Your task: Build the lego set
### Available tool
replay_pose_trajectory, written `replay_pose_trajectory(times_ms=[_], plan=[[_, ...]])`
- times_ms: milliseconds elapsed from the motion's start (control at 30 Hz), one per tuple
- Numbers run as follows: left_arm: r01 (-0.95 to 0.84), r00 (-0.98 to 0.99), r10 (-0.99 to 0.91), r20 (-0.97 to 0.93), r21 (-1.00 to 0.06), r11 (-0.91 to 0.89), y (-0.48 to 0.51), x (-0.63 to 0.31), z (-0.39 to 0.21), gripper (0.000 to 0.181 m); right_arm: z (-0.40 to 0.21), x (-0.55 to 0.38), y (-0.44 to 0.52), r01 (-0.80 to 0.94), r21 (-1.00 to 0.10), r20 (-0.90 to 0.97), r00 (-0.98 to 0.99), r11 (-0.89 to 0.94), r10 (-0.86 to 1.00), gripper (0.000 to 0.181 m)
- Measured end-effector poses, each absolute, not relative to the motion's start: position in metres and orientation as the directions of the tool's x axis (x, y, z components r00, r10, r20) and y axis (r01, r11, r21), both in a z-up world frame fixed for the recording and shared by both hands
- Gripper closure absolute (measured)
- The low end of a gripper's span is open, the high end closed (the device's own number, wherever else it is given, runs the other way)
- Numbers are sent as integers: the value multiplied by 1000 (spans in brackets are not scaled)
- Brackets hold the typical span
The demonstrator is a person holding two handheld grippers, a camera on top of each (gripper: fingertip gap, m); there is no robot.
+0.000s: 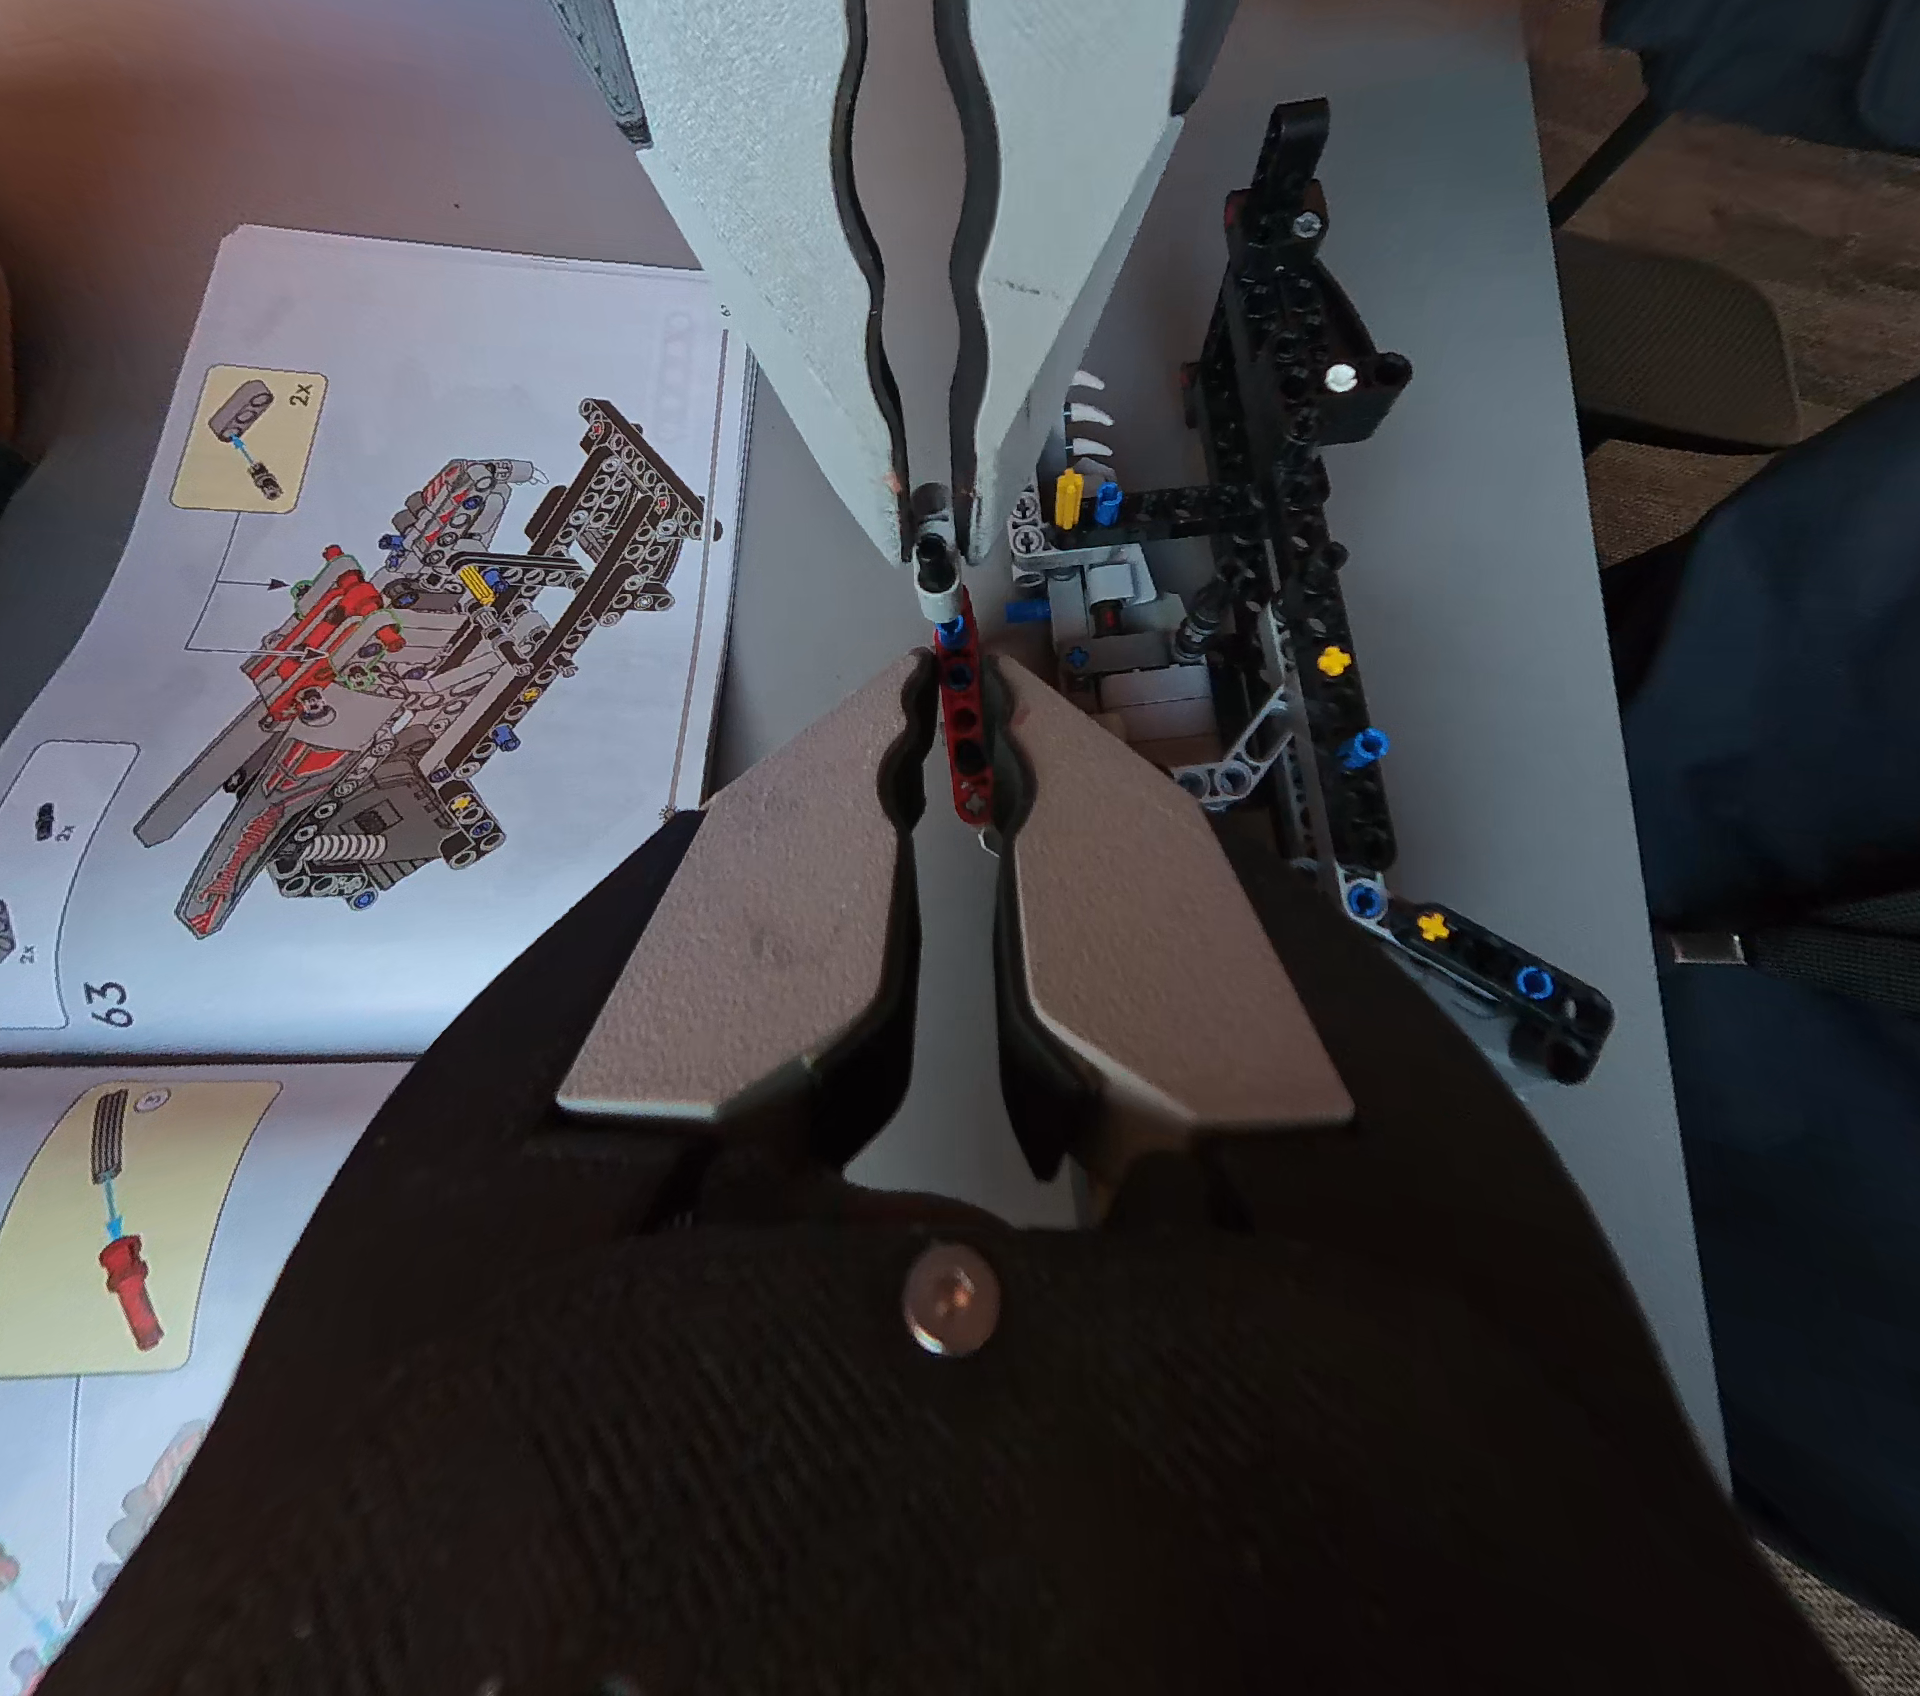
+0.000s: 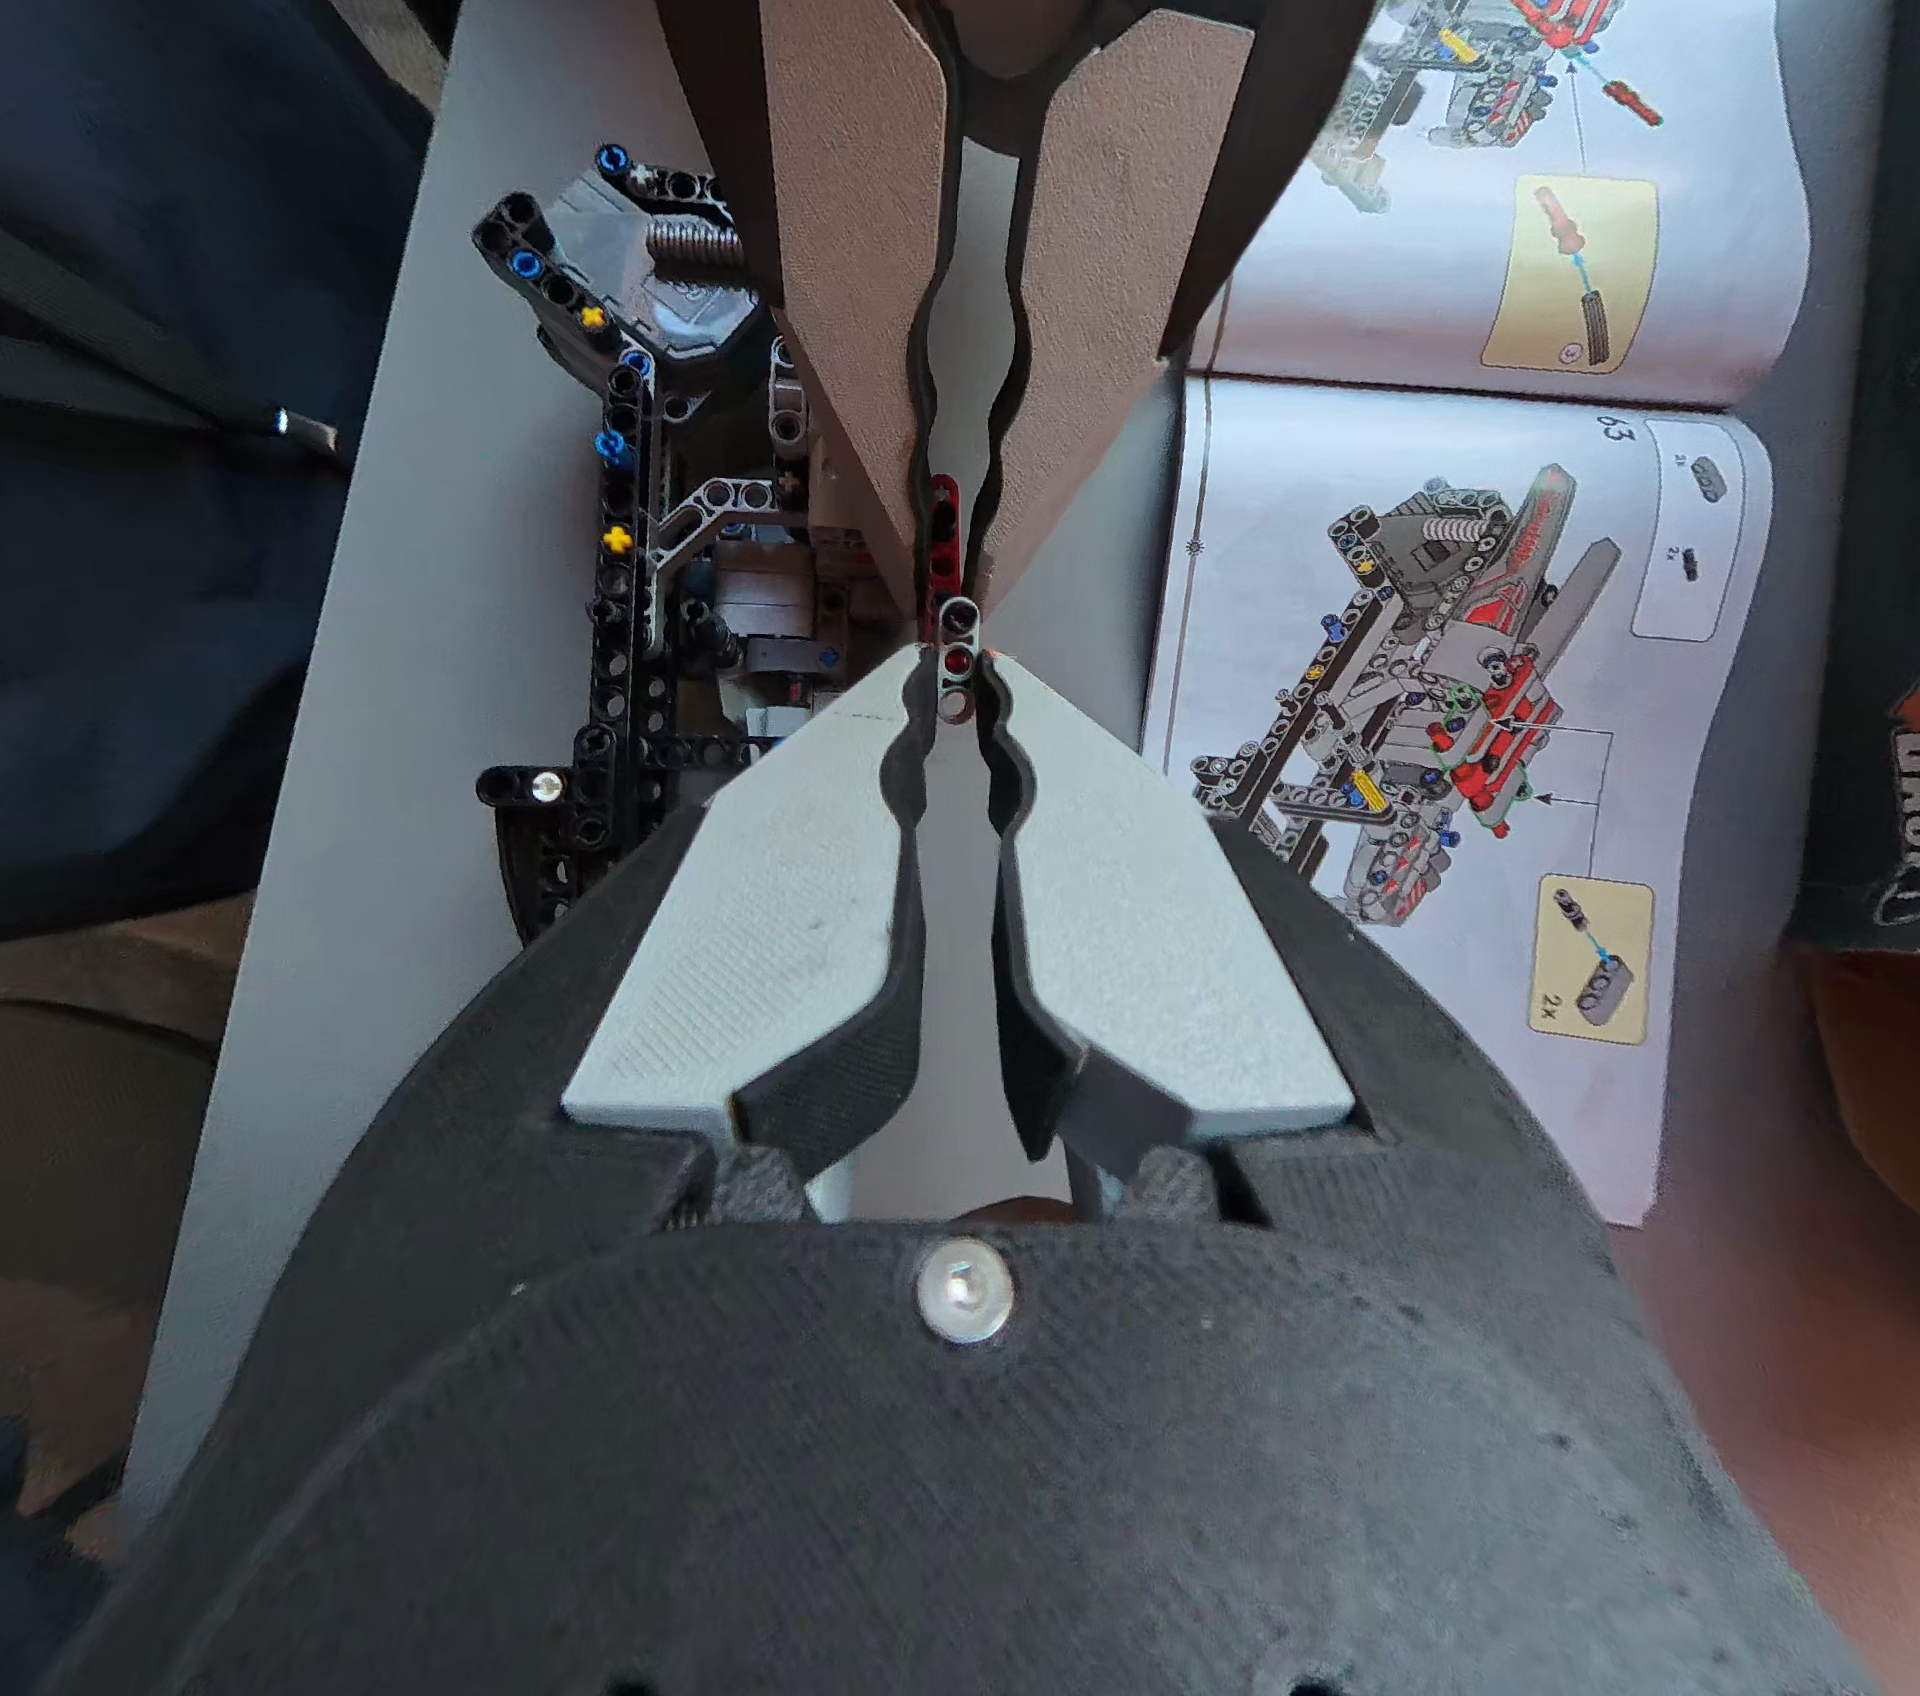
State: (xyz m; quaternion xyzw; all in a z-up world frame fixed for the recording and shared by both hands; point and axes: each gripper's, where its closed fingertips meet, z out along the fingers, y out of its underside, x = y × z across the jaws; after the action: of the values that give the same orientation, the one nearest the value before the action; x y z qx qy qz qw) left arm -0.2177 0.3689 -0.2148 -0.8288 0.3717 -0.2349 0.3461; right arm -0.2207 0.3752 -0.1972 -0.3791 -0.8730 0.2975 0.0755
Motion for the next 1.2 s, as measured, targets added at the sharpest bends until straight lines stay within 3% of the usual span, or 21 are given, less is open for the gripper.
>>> replay_pose_trajectory(times_ms=[267, 533, 800, 1200], plan=[[-441, 611, -778, 146, -754, -488, 369, -217, -215, 177, -198, -220, 375, 644, -404, -86, -734, 650, 674, 176], [-431, 608, -779, 151, -762, -484, 369, -216, -215, 176, -199, -218, 375, 662, -381, -134, -730, 645, 670, 176], [-427, 610, -777, 156, -761, -488, 368, -215, -215, 177, -199, -217, 375, 671, -279, -167, -738, 686, 654, 176], [-371, 654, -745, 129, -805, -464, 373, -218, -198, 167, -198, -217, 374, 666, -280, -148, -742, 692, 654, 176]])
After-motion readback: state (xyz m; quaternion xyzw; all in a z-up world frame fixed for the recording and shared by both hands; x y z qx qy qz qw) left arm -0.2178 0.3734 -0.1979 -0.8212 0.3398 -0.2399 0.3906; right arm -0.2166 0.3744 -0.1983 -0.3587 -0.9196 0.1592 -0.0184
